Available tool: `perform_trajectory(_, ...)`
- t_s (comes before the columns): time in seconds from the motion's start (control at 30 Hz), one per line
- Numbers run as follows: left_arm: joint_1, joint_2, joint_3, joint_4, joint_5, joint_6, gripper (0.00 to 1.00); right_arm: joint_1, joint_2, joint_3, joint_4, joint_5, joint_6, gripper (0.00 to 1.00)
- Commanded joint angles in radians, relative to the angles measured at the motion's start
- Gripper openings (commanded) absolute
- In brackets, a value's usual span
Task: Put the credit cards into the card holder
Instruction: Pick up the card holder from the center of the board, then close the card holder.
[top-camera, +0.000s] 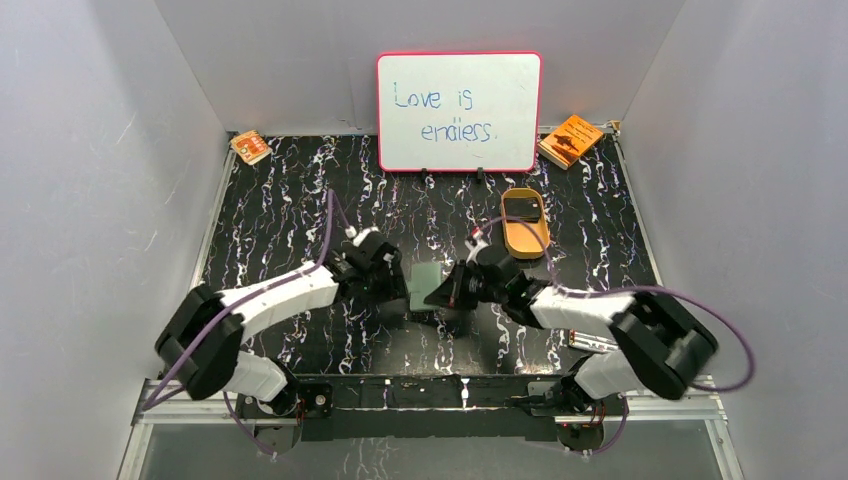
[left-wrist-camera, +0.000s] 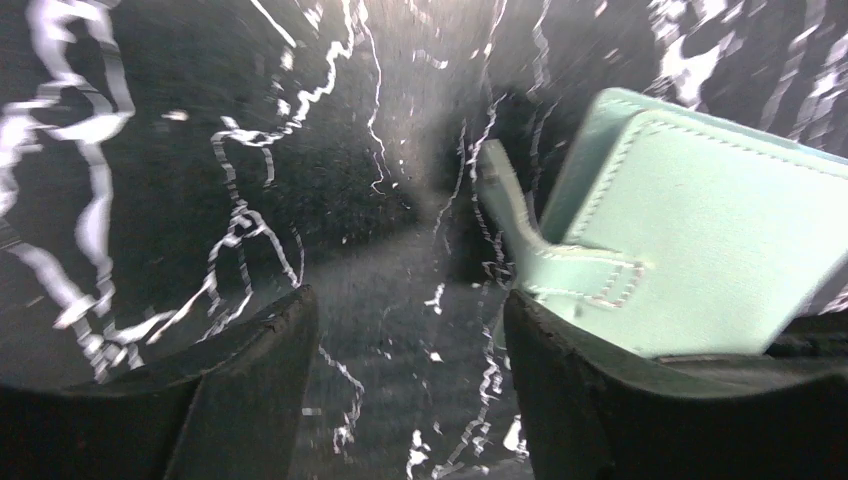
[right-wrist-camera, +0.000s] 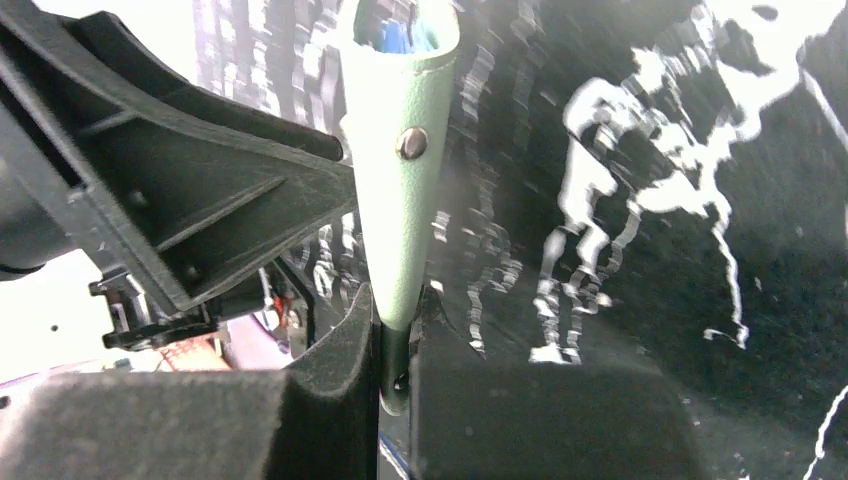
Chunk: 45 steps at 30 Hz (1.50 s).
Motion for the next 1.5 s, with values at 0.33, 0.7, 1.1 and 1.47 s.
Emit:
perform_trajectory(0.33,0.015,-0.547,0.386,-0.200,-0.517,0.208,0.91,0.102,-0.209,0.824,-0.982,0.778,-1.012,0.00)
perform_trajectory(0.7,0.016,-0.550,0.453,0.079,-0.255,0.206,0.93,0.257,-0.308,0.418,0.418,1.166,-2.420,0.00)
perform_trajectory(1.1,0.015,-0.476,0.458,0.146,-0.128,-0.123,0.93,0.259,-0.374,0.245,0.702,0.854,-2.732,0.00)
perform_trajectory(1.47,0.016,-0.402,0.443,0.381,0.030,-0.053,0.93,0.260,-0.282,0.305,0.692,0.818,-2.703,0.00)
